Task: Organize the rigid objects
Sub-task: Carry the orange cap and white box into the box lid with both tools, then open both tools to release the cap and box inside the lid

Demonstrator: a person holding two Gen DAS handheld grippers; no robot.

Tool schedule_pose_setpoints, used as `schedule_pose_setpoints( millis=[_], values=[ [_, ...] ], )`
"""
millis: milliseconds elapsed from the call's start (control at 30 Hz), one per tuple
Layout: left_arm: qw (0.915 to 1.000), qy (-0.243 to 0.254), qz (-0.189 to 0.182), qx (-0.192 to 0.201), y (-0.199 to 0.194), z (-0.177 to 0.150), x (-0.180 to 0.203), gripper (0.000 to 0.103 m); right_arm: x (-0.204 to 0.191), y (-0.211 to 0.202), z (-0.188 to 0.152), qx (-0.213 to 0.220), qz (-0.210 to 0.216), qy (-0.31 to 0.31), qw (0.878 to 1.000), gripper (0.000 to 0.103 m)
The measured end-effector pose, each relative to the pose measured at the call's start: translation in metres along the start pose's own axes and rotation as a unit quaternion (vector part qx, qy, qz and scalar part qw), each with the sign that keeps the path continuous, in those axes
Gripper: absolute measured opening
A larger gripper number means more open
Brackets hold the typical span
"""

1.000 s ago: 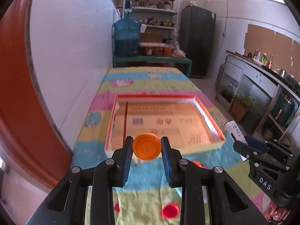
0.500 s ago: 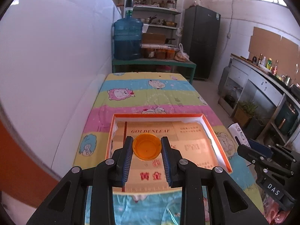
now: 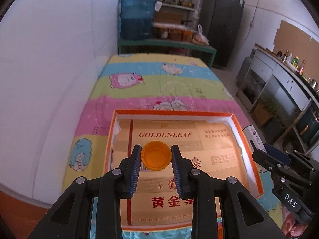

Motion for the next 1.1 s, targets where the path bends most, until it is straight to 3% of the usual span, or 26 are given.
schedule_pose_setpoints(
  millis=[200, 500, 1000, 1100],
  values=[
    [0.9984, 0.003, -0.007, -0.056, 0.042, -0.013, 0.002, 0.031, 0.002, 0.027, -0.008, -0.029, 0.009, 0.002, 1.000, 0.025],
    [0.9960, -0.001, 0.004, -0.089, 0.073, -0.030, -0.002, 0.031, -0.003, 0.058, -0.026, -0.065, 0.022, 0.011, 0.998, 0.025],
    [0.9948, -0.015, 0.003, -0.100, 0.084, -0.042, -0.009, 0.031, -0.002, 0.082, -0.038, -0.092, 0.026, 0.023, 0.995, 0.025],
    [0.9947, -0.028, -0.012, -0.098, 0.084, -0.042, -0.011, 0.035, -0.003, 0.086, -0.040, -0.095, 0.029, 0.023, 0.995, 0.026]
  ],
)
Point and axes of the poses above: each gripper's, at about its wrist camera, not at the fingertips, and y roughly the way its jaws point, x to its right, z to its top, the point moved 7 cm from there along y, roughly the way its jaws point, and after that the axes turned 7 degrees about -y, right-handed, at the moved point
